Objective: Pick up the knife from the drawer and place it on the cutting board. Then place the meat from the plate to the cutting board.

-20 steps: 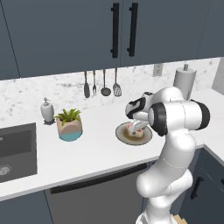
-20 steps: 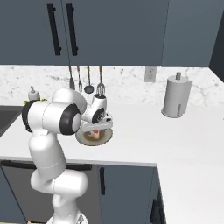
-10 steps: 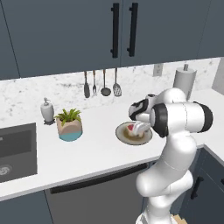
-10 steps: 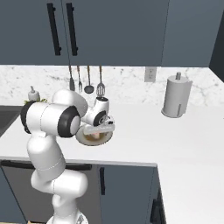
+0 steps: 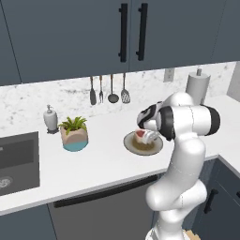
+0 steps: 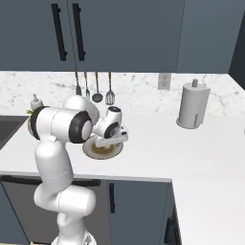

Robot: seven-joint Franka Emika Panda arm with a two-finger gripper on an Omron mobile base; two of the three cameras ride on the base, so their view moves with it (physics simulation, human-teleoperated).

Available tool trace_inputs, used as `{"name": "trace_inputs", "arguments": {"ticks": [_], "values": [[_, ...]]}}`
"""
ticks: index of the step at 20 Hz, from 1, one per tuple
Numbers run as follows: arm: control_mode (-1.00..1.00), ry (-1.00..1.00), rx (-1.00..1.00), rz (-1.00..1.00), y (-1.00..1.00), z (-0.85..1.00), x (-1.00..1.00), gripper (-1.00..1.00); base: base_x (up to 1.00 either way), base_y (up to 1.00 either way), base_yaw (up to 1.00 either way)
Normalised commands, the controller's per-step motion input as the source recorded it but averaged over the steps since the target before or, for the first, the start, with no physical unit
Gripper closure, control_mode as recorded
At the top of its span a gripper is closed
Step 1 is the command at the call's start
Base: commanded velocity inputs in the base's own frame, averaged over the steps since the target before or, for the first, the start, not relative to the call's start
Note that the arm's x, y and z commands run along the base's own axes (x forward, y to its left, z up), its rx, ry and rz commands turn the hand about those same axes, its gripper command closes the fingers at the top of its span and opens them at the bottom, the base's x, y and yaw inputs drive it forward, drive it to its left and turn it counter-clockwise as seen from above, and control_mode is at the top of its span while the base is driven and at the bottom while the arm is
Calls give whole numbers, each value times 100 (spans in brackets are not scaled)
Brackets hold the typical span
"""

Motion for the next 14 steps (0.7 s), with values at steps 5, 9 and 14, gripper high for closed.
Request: {"name": "trace_inputs", "arguments": {"ticks": [5, 9, 14], "values": [[-100, 0, 0, 15, 17, -17, 22, -100, 0, 0, 0], [-100, 0, 0, 19, 57, -18, -7, 100, 0, 0, 0], [-100, -1, 0, 12, 59, -18, -3, 100, 0, 0, 0]]}}
